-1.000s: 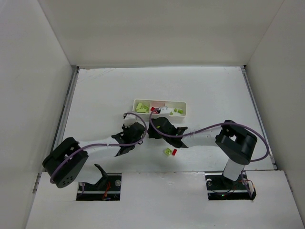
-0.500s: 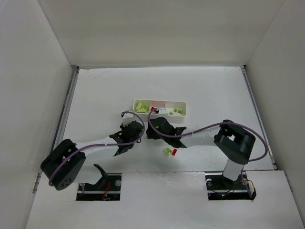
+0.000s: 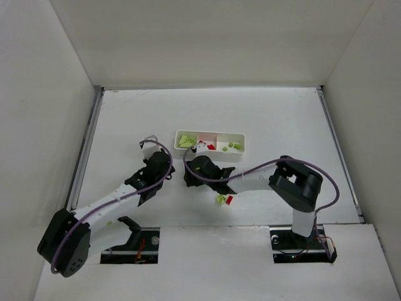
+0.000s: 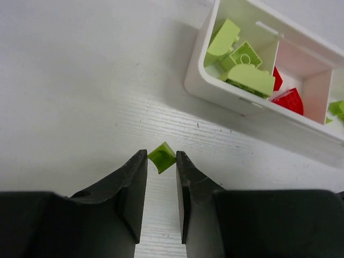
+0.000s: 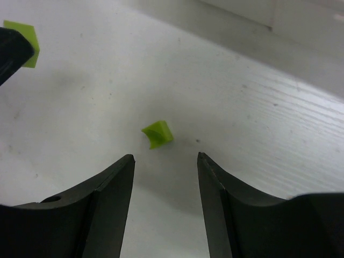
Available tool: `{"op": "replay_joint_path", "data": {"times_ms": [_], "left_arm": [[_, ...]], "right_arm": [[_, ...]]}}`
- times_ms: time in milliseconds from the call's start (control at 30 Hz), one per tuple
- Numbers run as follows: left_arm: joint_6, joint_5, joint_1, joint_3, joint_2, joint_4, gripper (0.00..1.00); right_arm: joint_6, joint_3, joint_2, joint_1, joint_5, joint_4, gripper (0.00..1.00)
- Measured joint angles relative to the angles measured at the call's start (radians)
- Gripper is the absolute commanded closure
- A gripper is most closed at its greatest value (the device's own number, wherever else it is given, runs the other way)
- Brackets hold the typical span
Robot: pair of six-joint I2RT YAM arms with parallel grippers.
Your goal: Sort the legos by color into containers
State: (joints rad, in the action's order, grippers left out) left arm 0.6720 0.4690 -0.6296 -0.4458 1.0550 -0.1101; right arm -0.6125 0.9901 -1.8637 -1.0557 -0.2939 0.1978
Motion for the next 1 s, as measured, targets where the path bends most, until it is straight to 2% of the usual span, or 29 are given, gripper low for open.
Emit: {"op": "replay_joint_path", "data": {"times_ms": [200,367,433,533,633,800,1000], "left_arm": [[0.018,-0.052,0.029,-0.006,-0.066,0.039,0.81],[0.027,-0.069,0.031,-0.025,-0.143,0.095,0.81],[0.029,-0.072,0.029,-0.045,-0.185,0.123,0.81],[0.03,-0.072,0.021,-0.084,-0.255,0.143,0.81],[0.03,-0.073,0.006,-0.124,-0.303,0.148,0.8],[0.03,-0.077,-0.024,-0.174,-0.282,0.136,0.8],[0.026,-0.1,-0.111,-0.238,-0.105,0.072,0.79]], "right_arm": [[0.027,0.068,-0.056,0.001,0.008,-0.002,0.56],[0.042,0.079,-0.064,0.001,0.007,-0.009,0.57],[0.047,0.082,-0.064,0.001,0.007,-0.014,0.61],[0.051,0.093,-0.073,0.001,0.002,-0.024,0.74],[0.045,0.097,-0.076,0.001,-0.005,-0.027,0.79],[0.027,0.059,-0.04,0.006,-0.009,-0.021,0.8],[0.018,-0.087,0.223,0.069,-0.046,-0.028,0.79]]}}
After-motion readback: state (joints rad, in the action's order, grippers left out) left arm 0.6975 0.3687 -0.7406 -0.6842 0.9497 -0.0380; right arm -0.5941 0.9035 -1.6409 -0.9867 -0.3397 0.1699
